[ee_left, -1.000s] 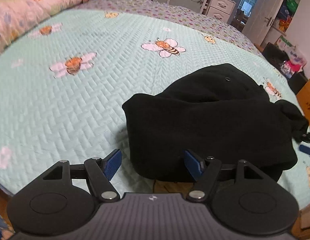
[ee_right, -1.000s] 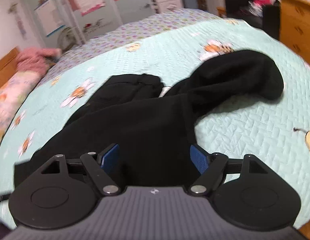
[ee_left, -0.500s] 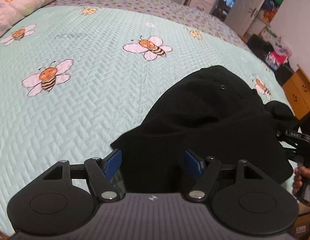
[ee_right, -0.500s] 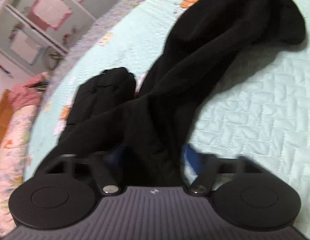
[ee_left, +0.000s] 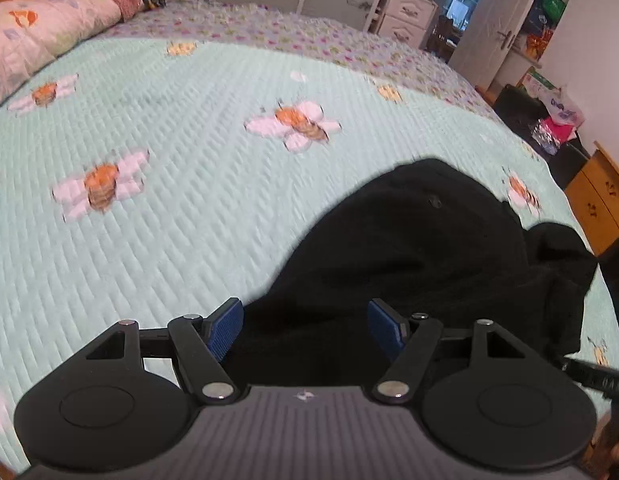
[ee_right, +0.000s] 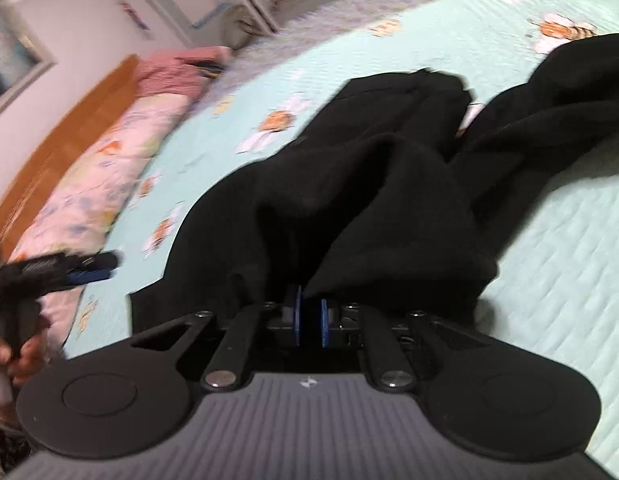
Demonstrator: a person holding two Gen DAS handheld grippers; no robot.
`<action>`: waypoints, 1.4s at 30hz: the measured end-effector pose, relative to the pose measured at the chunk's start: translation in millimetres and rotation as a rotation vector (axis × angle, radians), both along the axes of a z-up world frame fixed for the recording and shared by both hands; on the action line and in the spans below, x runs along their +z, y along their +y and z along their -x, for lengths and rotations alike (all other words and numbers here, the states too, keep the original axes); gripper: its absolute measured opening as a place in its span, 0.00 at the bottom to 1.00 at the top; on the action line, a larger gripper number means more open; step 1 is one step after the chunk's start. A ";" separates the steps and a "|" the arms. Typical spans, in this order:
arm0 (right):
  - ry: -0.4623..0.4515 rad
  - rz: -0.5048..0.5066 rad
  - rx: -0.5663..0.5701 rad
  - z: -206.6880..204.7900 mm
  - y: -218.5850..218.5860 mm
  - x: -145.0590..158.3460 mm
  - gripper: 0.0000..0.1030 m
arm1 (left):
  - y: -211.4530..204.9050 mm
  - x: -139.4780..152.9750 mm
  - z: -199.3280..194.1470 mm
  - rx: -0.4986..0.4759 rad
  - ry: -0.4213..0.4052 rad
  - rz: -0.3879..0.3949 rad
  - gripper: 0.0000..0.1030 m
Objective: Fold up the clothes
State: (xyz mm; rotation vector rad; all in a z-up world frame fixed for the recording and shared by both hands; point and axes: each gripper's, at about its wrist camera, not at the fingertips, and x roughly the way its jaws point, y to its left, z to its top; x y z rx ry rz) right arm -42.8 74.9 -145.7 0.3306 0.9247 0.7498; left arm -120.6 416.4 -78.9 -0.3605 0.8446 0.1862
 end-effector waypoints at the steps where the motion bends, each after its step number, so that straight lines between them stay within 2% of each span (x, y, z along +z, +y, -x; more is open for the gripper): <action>1: 0.019 -0.040 -0.008 10.3 -3.9 -1.5 0.12 | -8.3 1.2 5.4 -0.012 0.006 0.005 0.70; 3: 0.080 -0.133 0.036 30.5 -10.6 -0.5 0.12 | -25.9 5.6 15.5 -0.036 -0.005 -0.003 0.70; 5: 0.107 -0.150 0.129 47.4 -11.0 2.2 0.12 | -42.2 9.3 21.6 -0.049 -0.018 -0.021 0.70; 7: 0.142 -0.093 0.208 57.5 -11.3 -2.5 0.12 | -56.0 10.1 23.7 -0.057 -0.016 -0.028 0.70; 10: 0.178 0.016 0.240 67.4 -19.4 -14.4 0.14 | -76.0 2.6 20.2 -0.088 0.031 -0.083 0.70; 12: 0.205 0.066 0.198 69.8 -32.6 -19.5 0.21 | -85.9 -9.0 17.5 -0.106 0.073 -0.108 0.70; 13: 0.208 0.093 0.168 70.2 -40.5 -18.9 0.30 | -90.8 -14.8 16.2 -0.115 0.094 -0.121 0.70; 14: 0.211 0.123 0.140 69.1 -49.6 -17.9 0.35 | -95.2 -20.8 15.0 -0.122 0.116 -0.129 0.70; 16: 0.200 0.168 0.061 67.0 -72.9 -12.2 0.39 | -97.9 -30.2 15.3 -0.126 0.145 -0.118 0.70; 18: 0.192 0.152 -0.040 60.3 -102.4 -2.7 0.44 | -99.3 -35.5 17.2 -0.130 0.157 -0.114 0.70; 22: 0.127 -0.026 -0.221 32.9 -145.6 24.1 0.58 | -98.1 -26.4 20.1 -0.154 0.121 -0.124 0.69; 24: 0.070 -0.095 -0.263 12.6 -144.4 35.9 0.68 | -98.8 -21.7 22.5 -0.161 0.114 -0.129 0.69; 28: 0.007 -0.118 -0.287 -43.3 -110.8 39.5 0.73 | -96.2 -6.4 29.7 -0.158 0.068 -0.113 0.69; 32: 0.036 -0.096 -0.264 -106.6 -70.1 30.1 0.73 | -84.2 8.8 35.3 -0.120 0.030 -0.102 0.69; 36: 0.079 -0.011 -0.308 -153.3 -45.0 10.2 0.73 | -78.8 16.4 41.4 -0.087 0.025 -0.114 0.70; 40: 0.247 -0.002 -0.349 -184.1 -25.8 -20.8 0.80 | -73.4 14.3 36.6 -0.056 0.042 -0.084 0.69; 41: 0.277 -0.011 -0.363 -187.2 -22.5 -25.0 0.85 | -71.7 13.9 37.6 -0.050 0.048 -0.079 0.69; 42: 0.273 -0.024 -0.358 -188.4 -16.9 -26.8 0.86 | -70.0 13.5 38.5 -0.044 0.054 -0.074 0.69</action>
